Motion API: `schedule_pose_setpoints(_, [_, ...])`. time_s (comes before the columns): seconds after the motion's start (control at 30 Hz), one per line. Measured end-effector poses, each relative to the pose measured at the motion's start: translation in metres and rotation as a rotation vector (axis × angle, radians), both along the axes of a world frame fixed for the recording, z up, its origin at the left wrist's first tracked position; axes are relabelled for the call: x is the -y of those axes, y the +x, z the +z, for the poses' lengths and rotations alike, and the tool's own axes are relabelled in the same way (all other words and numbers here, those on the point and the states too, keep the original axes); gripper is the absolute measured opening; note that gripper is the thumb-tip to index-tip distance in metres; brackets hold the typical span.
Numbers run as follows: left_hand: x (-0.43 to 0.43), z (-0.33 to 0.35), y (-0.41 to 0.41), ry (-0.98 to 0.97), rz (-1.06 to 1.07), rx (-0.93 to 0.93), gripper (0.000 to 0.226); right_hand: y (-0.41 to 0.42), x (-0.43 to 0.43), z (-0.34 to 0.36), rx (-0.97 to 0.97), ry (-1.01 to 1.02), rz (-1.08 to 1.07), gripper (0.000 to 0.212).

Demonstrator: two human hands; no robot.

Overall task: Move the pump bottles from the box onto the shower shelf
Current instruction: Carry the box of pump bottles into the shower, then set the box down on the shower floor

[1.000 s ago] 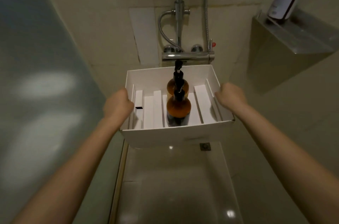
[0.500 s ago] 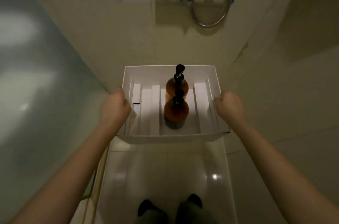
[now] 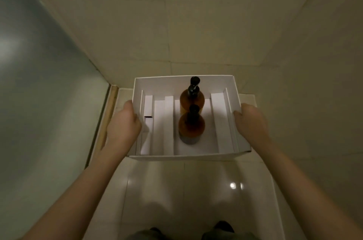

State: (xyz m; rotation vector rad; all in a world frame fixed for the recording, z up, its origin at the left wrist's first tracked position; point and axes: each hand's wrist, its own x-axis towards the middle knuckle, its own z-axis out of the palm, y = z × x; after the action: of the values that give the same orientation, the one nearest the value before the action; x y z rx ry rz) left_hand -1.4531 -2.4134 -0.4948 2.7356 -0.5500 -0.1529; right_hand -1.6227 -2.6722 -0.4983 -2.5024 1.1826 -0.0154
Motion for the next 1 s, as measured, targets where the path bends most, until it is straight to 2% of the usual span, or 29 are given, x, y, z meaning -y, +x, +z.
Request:
schedule_pose_setpoints(0.33, [0.014,-0.181,0.009,0.000,-0.065,-0.011,0.019,-0.009,0.007,-0.183,0.015,-0.004,-0.009,0.024])
schedule_pose_setpoints(0.5, [0.019,-0.252,0.010,0.041,-0.070,0.001,0.018,-0.009,0.008,-0.253,0.014,0.019,-0.027,0.026])
schedule_pose_setpoints(0.77, [0.017,-0.334,0.010,0.069,-0.045,-0.021,0.017,-0.007,0.003,-0.334,-0.010,0.057,-0.049,0.026])
schedule_pose_setpoints(1.0, [0.008,-0.367,0.005,0.086,-0.034,-0.062,0.023,-0.008,-0.009,-0.369,-0.056,0.118,-0.070,0.028])
